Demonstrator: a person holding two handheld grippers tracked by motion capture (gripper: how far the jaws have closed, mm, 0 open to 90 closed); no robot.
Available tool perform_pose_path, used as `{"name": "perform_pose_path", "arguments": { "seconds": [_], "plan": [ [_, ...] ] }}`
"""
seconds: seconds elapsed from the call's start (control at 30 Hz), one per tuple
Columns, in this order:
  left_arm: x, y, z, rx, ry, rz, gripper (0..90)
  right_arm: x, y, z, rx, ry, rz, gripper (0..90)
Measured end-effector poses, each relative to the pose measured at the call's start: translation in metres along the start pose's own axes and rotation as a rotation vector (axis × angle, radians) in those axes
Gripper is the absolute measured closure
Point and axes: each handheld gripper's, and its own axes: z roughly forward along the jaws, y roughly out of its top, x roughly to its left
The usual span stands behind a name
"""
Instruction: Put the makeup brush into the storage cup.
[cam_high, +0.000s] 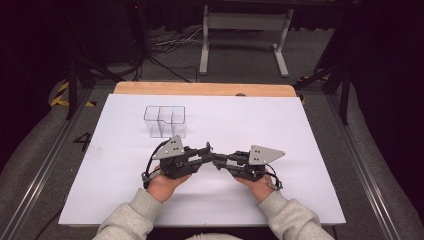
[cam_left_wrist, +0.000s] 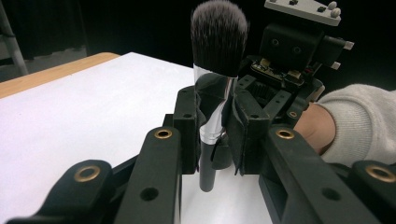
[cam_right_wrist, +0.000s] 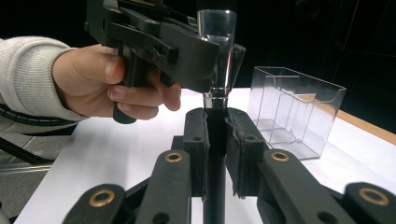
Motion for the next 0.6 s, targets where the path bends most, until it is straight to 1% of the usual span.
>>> {"name": "perform_pose_path", "arguments": {
  "seconds": [0.13,0.17,0.23,0.27,0.3,0.37,0.4,0.43,0.47,0.5,0.53,0.6],
  "plan": [
    [-0.001,0.001,-0.001,-0.002,0.000,-0.003,75.5,0.001,0.001,0.000,-0.003,0.001,-0.001,78.2],
    [-0.001,0.002,-0.001,-0.002,-0.002,0.003,75.6,0.001,0.002,0.000,-0.003,0.000,-0.004,74.2],
    [-0.002,0.004,-0.002,-0.006,-0.004,0.007,75.6,0.001,0.004,-0.001,-0.009,-0.019,-0.012,57.4],
    [-0.003,0.005,-0.003,-0.011,0.000,0.010,75.6,0.001,0.005,-0.001,-0.008,-0.035,-0.021,51.6],
    [-0.003,0.006,-0.003,-0.014,0.002,0.015,75.6,0.002,0.006,-0.002,-0.010,-0.048,-0.019,41.1],
    [-0.003,0.007,-0.005,-0.018,0.006,0.015,75.6,0.001,0.009,-0.003,-0.018,-0.049,-0.006,36.1],
    [-0.003,0.009,-0.006,-0.015,0.012,0.019,75.6,0.001,0.010,-0.005,-0.023,-0.048,-0.009,32.9],
    [-0.003,0.010,-0.007,-0.016,0.015,0.018,75.7,0.002,0.011,-0.006,-0.027,-0.060,-0.019,27.3],
    [-0.002,0.011,-0.008,-0.016,0.017,0.018,75.7,0.002,0.012,-0.007,-0.029,-0.073,-0.018,21.2],
    [-0.001,0.013,-0.009,-0.016,0.022,0.023,75.7,0.002,0.013,-0.008,-0.033,-0.086,-0.005,17.5],
    [0.000,0.014,-0.010,-0.015,0.026,0.021,75.7,0.001,0.014,-0.009,-0.036,-0.097,0.009,15.7],
    [0.002,0.017,-0.012,-0.016,0.039,0.023,75.7,0.001,0.015,-0.013,-0.045,-0.122,0.022,11.7]
  ]
}}
